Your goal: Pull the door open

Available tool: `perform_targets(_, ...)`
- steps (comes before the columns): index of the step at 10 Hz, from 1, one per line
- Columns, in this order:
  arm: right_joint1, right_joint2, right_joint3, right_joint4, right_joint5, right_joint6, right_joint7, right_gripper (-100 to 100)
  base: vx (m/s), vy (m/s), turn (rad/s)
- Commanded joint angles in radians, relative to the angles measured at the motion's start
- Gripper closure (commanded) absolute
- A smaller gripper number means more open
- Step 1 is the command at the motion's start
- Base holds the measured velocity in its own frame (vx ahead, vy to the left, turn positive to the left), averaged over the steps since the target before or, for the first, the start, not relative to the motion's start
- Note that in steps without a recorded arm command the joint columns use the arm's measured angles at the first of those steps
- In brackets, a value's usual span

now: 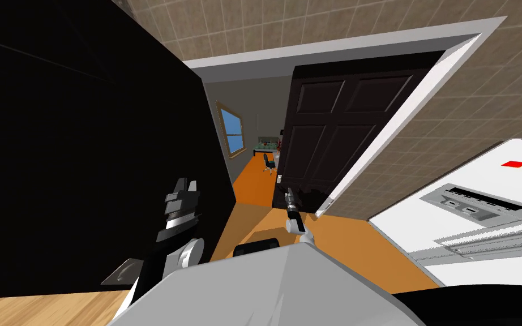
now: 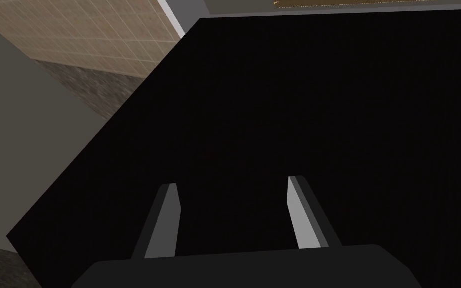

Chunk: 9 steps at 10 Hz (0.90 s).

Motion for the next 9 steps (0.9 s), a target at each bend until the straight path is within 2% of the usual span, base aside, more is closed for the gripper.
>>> perform_targets(1, -0.014, -0.002, 0.000, 0.039, -0.008, -0.006, 0.006, -100, 0.097, -0.032, 0.047)
perform_targets(9, -0.080, -0.006, 0.000, 0.213, -0.043, -0.035, 0.031, -100, 0.084, -0.026, 0.049)
